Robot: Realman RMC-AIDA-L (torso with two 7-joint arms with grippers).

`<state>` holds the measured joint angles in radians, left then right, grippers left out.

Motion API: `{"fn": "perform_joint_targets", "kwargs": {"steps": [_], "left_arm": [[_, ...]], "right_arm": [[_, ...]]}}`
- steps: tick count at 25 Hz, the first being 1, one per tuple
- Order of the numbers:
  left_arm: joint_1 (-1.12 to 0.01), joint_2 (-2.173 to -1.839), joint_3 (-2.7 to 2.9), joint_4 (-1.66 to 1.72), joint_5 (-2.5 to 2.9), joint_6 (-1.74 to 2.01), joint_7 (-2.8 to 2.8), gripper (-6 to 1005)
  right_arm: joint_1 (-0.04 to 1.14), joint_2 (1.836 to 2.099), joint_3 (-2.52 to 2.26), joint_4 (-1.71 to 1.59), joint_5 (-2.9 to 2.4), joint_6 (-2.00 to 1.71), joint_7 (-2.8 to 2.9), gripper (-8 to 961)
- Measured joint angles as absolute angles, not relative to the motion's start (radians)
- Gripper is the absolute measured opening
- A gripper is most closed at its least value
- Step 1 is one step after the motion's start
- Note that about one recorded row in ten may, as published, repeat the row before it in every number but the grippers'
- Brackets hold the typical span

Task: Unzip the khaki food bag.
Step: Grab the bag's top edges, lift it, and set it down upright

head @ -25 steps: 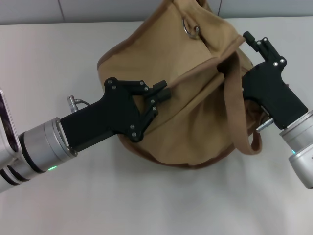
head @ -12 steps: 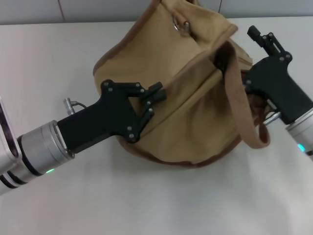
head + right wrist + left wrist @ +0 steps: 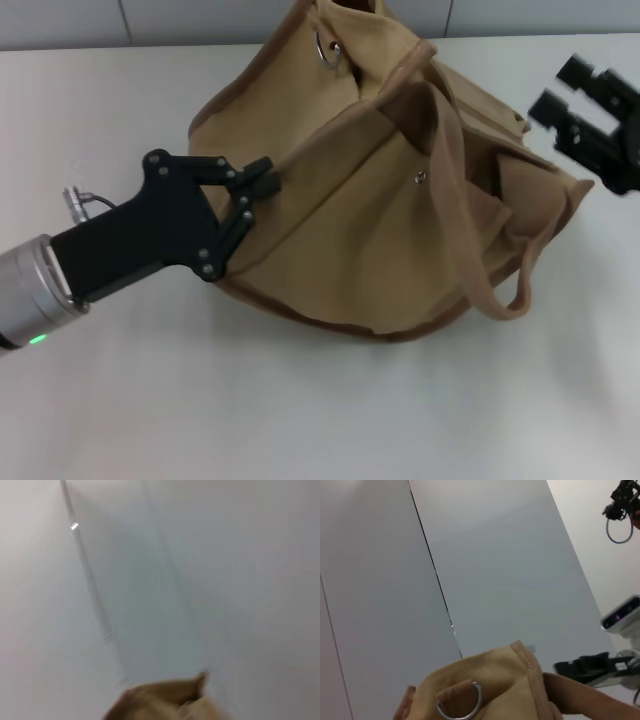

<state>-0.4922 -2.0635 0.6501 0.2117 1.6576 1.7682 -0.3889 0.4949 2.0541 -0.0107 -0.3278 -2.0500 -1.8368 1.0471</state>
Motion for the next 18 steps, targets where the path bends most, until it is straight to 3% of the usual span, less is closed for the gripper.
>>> {"fn": "perform_joint_targets", "kwargs": {"steps": [8,18], "left_arm": [[-0.510,-2.039,0.792,0.270,1.660,1.845,-0.417,56],[-0.553,-2.078,0.822,0.239,1.640,1.733,-0.406,55]], "right_arm": [[0.490,2.019,-0.194,-0.444,-2.049,-1.976,1.295,772],[0.447,2.004,-0.174,-0.457,-2.004,-1.960,1.328,771]]}}
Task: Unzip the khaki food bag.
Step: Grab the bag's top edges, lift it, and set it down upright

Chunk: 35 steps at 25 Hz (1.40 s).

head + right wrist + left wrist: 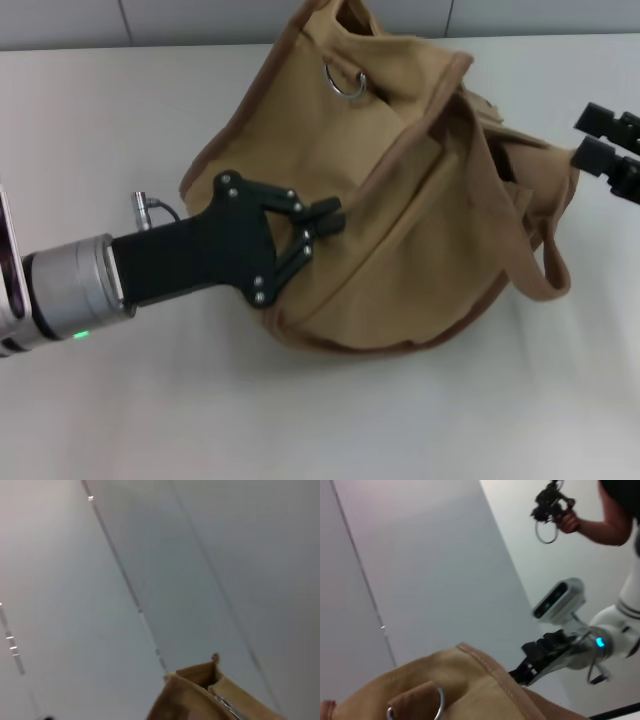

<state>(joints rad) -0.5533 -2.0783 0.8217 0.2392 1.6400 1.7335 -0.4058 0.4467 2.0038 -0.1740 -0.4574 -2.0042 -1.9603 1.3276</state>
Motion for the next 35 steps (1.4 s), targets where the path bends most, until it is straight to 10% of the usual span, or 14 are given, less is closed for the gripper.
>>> {"fn": "perform_joint_targets", "kwargs": {"steps": [17,35], "left_arm": [[-0.553,-2.036,0.800,0.461,1.527,1.621,-0.445,56],[-0.551,-2.070,0.832,0.447,1.524,1.756,-0.202,56]], "right_arm": [[0.416,2.035,-0.082,-0.446,-1.997,-1.892,1.270,769],[0.446,2.041,-0.091,-0.393,-2.007,-1.791,1.221,768]]}}
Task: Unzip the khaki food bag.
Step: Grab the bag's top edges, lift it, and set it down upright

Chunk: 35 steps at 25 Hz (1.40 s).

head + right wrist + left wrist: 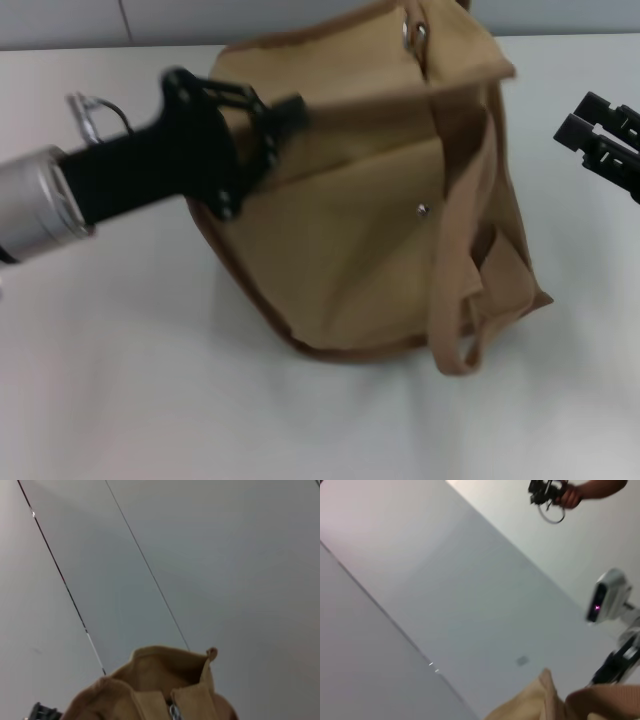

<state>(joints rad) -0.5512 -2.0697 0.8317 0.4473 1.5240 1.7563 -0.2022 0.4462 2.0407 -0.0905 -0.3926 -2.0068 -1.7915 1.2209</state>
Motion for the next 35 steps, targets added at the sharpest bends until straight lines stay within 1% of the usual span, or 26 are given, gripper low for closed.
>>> {"fn": "perform_joint_targets", "kwargs": {"steps": [2,6,9,16,30,35], "left_arm": [[-0.556,-2.070,0.872,0.410,1.522,1.740,-0.172,56],[-0.560,-2.076,0.910,0.338,1.517,1.712,-0.108,56],[-0.562,-2.078,0.911,0.301,1.517,1.710,-0.092,56],[-0.565,-2.079,0.917,0.277,1.519,1.712,-0.089,55],[-0.583,-2.080,0.949,0.250,1.519,1.724,-0.089,52],[-0.579,-2.080,0.950,0.250,1.520,1.727,-0.089,51]], "right_arm": [[0.457,2.045,-0.091,-0.392,-2.008,-1.756,1.168,768],[0.471,2.069,-0.121,-0.391,-2.011,-1.693,1.013,767],[0.468,2.078,-0.138,-0.373,-2.011,-1.667,0.876,767],[0.448,2.080,-0.133,-0.269,-2.005,-1.638,0.589,768],[0.455,2.086,-0.118,-0.068,-1.871,-1.588,0.304,767],[0.442,2.088,-0.035,-0.013,-1.870,-1.569,0.234,767]]}}
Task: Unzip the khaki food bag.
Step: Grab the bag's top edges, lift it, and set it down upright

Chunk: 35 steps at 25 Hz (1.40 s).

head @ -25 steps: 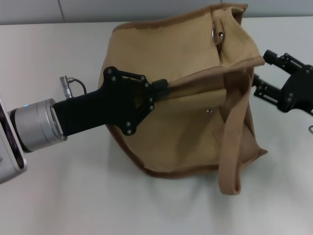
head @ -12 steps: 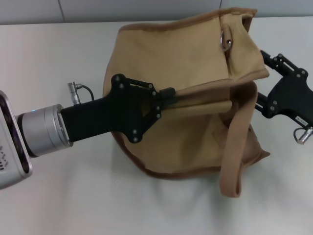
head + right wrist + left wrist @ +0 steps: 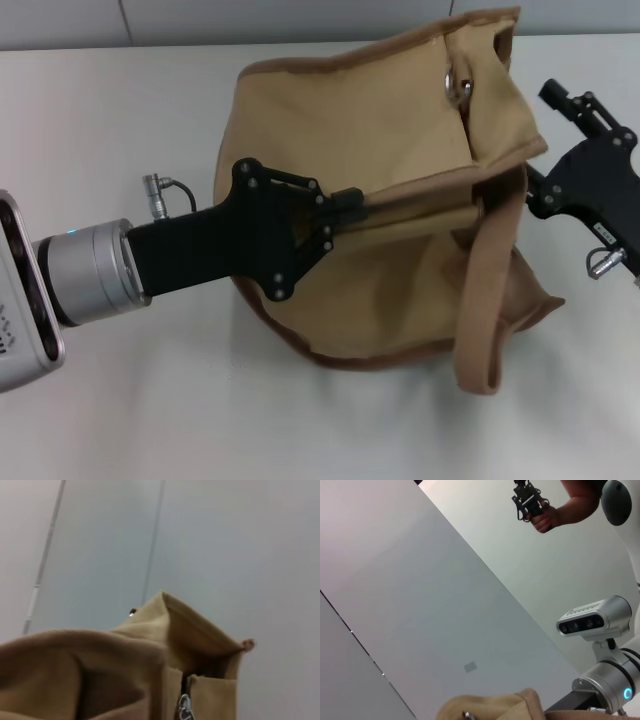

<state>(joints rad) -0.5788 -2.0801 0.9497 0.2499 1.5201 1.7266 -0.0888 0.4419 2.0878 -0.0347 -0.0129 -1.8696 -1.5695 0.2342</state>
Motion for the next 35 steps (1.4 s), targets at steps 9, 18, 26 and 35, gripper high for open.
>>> {"fn": "perform_joint_targets", "kwargs": {"steps": [9,18,26,35], "left_arm": [[-0.574,-2.080,0.949,0.245,1.521,1.731,-0.089,52],[-0.567,-2.080,0.947,0.236,1.520,1.735,-0.089,52],[-0.566,-2.080,0.948,0.236,1.521,1.753,-0.089,53],[-0.578,-2.080,0.946,0.235,1.504,1.760,-0.096,53]], "right_arm": [[0.429,2.088,0.028,0.050,-1.875,-1.532,0.151,766],[0.387,2.087,0.014,0.047,-1.879,-1.527,0.074,766],[0.385,2.087,0.008,0.110,-1.886,-1.519,-0.036,765],[0.362,2.089,-0.015,0.151,-1.905,-1.526,-0.112,765]]}}
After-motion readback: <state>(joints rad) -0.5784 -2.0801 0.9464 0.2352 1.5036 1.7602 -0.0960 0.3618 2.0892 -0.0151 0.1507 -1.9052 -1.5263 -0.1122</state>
